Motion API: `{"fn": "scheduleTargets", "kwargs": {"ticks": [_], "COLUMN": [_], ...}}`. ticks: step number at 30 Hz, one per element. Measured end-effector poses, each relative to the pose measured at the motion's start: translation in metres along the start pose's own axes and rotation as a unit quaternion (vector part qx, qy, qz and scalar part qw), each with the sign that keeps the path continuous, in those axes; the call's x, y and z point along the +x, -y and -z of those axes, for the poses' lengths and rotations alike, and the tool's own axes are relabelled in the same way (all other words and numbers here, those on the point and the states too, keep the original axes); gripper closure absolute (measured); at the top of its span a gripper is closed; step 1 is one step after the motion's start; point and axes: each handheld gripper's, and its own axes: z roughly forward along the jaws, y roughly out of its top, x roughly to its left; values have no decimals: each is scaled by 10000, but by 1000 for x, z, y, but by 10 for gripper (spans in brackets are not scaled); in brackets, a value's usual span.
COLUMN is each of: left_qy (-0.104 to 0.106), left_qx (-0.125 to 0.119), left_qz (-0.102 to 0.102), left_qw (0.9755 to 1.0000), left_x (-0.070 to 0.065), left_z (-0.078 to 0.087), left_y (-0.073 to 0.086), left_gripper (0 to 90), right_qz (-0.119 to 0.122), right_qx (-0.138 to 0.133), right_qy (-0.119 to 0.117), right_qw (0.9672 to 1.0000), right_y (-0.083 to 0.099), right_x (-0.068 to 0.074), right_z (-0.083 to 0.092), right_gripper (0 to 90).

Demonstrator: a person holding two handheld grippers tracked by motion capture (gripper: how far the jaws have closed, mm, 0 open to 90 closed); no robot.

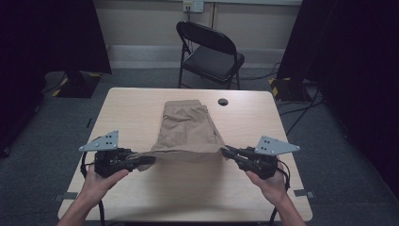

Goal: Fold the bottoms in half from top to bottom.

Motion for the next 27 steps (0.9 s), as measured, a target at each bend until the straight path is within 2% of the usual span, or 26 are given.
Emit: {"fn": "scheduleTargets", "kwargs": {"ticks": [11, 19, 27], "left_qy": [-6, -25, 6], "left_qx": [-363, -620, -700], "left_qz": [-224, -295, -477], "left_qw": [9991, 9976, 9964], "left_x": [-5, -4, -15], "left_z": [12, 18, 27], "left_y": [-36, -53, -69], "left_gripper": [882, 882, 882], "right_qz": [195, 230, 361], "right_qx": [-494, -799, -1044], "right_qy": [60, 70, 51], "right_qw": [9986, 9965, 9939], "right_y": [-34, -54, -70], "right_x": [-4, -8, -3], "right_z": [6, 6, 10], "right_gripper": [857, 857, 857]}}
